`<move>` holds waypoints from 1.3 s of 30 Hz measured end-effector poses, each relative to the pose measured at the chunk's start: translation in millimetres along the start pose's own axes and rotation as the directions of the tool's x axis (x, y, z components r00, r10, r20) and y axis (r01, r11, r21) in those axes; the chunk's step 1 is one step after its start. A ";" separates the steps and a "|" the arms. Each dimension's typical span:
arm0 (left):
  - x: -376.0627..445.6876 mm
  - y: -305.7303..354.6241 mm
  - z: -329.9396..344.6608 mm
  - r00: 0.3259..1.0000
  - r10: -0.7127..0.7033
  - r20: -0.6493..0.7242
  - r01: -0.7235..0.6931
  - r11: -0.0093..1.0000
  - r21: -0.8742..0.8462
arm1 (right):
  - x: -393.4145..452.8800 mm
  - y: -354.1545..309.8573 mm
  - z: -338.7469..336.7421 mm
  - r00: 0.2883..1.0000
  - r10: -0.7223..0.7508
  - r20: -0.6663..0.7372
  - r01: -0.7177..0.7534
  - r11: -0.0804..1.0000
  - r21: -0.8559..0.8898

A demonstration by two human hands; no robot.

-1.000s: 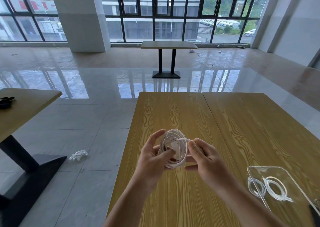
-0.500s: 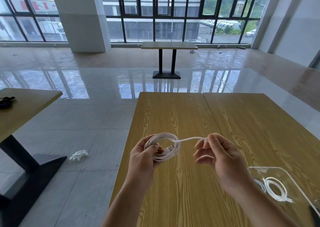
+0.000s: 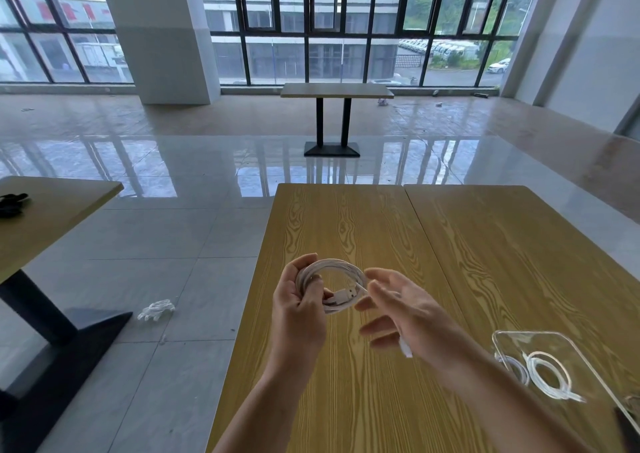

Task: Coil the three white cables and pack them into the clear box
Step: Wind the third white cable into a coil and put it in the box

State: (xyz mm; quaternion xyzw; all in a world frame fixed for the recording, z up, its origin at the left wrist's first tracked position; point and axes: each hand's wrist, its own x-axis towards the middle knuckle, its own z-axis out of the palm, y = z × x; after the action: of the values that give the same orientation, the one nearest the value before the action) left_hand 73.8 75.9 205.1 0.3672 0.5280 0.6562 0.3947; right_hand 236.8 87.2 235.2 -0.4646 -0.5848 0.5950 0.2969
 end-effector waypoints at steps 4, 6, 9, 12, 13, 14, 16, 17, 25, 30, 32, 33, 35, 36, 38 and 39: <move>1.5 -0.6 3.7 1.000 0.002 0.007 -0.002 1.000 -0.008 | 5.1 -3.7 11.5 0.994 -0.055 -0.094 0.064 0.994 0.091; 1.3 1.3 2.3 0.998 -0.015 0.066 0.017 1.000 -0.023 | 5.0 -4.9 13.3 0.988 -0.070 -0.135 0.091 0.984 0.155; 0.3 4.5 -4.2 0.981 -0.042 0.191 0.039 0.999 0.021 | 5.4 -5.6 12.2 0.985 -0.061 -0.161 0.098 0.968 0.229; 3.9 3.5 -11.5 0.961 -0.077 0.266 0.053 0.994 0.097 | 6.0 -4.9 11.7 0.982 -0.083 -0.169 0.116 0.973 0.201; 5.0 3.7 -12.4 0.957 -0.093 0.276 0.058 0.990 0.129 | 5.7 -4.7 12.1 0.981 -0.091 -0.170 0.122 0.976 0.182; 6.3 2.8 -13.1 0.956 -0.105 0.273 0.061 0.985 0.162 | 5.8 -4.0 12.6 0.980 -0.101 -0.173 0.130 0.978 0.165; 7.9 0.4 -11.9 0.963 -0.119 0.242 0.068 0.976 0.209 | 5.2 -2.8 14.1 0.976 -0.119 -0.184 0.148 0.978 0.150; 8.3 -0.6 -10.7 0.968 -0.122 0.220 0.073 0.973 0.220 | 4.8 -2.3 14.9 0.974 -0.126 -0.191 0.155 0.978 0.142; 11.2 -0.5 -5.8 0.994 -0.106 0.036 0.101 0.987 0.126 | 3.2 4.4 18.0 0.913 -0.315 -0.261 0.284 0.947 -0.150; 11.3 -5.2 -6.2 0.998 0.065 0.024 -0.069 0.931 0.358 | 1.8 -3.6 19.7 0.903 -0.376 -0.209 0.358 0.926 -0.120; 8.6 -7.0 -5.3 0.989 0.140 0.035 -0.142 0.887 0.440 | 0.3 -7.0 21.0 0.898 -0.405 -0.174 0.388 0.914 -0.121; 7.1 -6.7 -4.9 0.986 0.161 0.036 -0.159 0.871 0.464 | -0.5 -7.3 21.7 0.898 -0.414 -0.152 0.397 0.909 -0.127; 5.1 -4.9 -4.4 0.981 0.192 0.038 -0.186 0.849 0.495 | -1.7 -4.6 23.0 0.898 -0.426 -0.111 0.410 0.901 -0.139; 5.9 -3.9 -4.6 0.979 0.199 0.031 -0.188 0.848 0.496 | -1.9 -1.7 23.7 0.900 -0.425 -0.094 0.410 0.901 -0.141; 9.8 -1.5 -5.4 0.987 0.164 -0.005 -0.144 0.881 0.451 | -2.3 5.3 24.4 0.916 -0.398 -0.053 0.388 0.911 -0.138; 11.9 -0.1 -5.8 0.994 0.107 -0.025 -0.089 0.916 0.392 | -2.4 8.6 24.4 0.927 -0.374 -0.021 0.368 0.919 -0.144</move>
State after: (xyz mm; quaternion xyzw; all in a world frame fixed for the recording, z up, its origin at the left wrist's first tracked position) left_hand 63.6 84.3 204.7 0.4490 0.6379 0.5653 0.2680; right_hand 217.4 73.6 224.5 -0.3791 -0.6944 0.4747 0.3856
